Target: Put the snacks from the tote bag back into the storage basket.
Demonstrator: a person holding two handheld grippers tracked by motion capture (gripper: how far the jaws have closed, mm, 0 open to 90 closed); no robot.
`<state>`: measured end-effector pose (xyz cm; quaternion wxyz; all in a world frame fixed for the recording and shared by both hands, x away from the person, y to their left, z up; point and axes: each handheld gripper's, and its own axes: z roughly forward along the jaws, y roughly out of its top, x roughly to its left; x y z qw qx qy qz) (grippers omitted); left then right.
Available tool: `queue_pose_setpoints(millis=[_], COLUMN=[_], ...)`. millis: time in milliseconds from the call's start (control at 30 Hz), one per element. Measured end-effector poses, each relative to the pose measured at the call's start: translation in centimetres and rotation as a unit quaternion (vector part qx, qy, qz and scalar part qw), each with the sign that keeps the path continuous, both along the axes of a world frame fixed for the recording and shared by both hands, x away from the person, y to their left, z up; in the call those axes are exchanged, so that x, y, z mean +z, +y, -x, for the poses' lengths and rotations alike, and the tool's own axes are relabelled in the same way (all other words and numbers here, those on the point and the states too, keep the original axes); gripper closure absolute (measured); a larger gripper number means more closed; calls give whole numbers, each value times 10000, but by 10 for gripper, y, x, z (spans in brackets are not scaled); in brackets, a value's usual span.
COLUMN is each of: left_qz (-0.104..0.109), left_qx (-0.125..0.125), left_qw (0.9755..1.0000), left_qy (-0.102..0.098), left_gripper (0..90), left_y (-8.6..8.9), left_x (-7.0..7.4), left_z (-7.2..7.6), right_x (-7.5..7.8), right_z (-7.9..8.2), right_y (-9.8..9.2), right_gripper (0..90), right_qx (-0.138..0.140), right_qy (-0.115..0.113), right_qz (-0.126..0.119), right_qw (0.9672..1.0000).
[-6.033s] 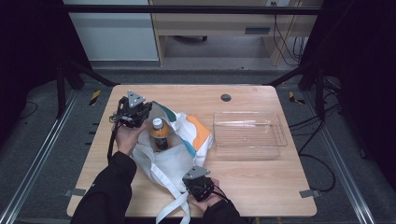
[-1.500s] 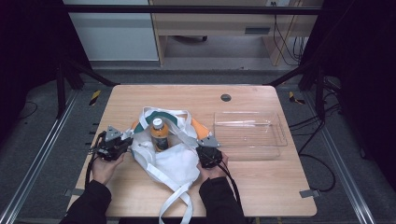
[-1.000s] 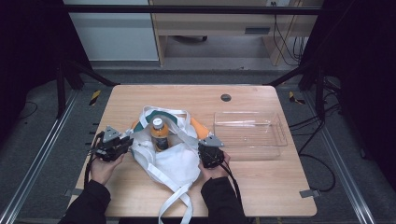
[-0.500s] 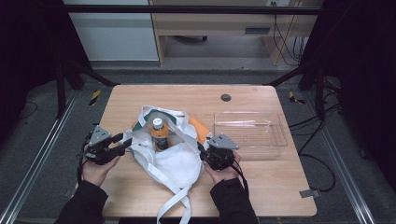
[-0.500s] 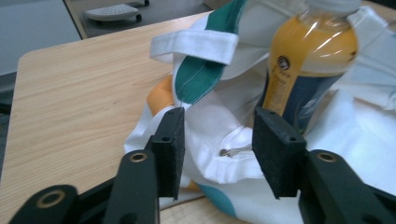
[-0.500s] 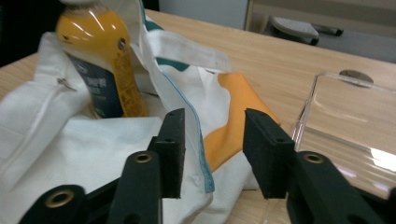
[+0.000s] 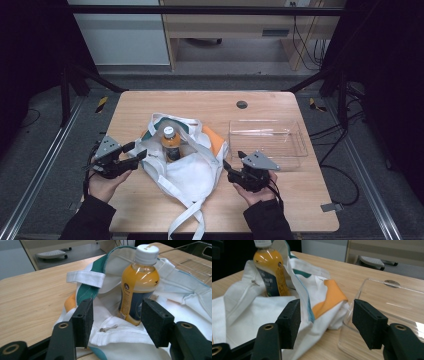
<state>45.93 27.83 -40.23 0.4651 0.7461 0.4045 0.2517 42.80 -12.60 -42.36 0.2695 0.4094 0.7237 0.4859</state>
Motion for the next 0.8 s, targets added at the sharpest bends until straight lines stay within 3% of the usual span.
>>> queue_pose_setpoints(millis=[300, 800], left_qz=[-37, -61], left_qx=[-45, -126], left_qw=[10000, 9999], left_qy=[13, -25], left_gripper=[424, 409], left_y=[-6, -20], left_x=[3, 8], left_z=[3, 3], right_x=[-6, -19], right_z=[15, 30], right_y=[-30, -73], right_gripper=[322, 317], right_qx=[-3, -226], right_qy=[-9, 13], right_qz=[-203, -413], right_qw=[9998, 9989])
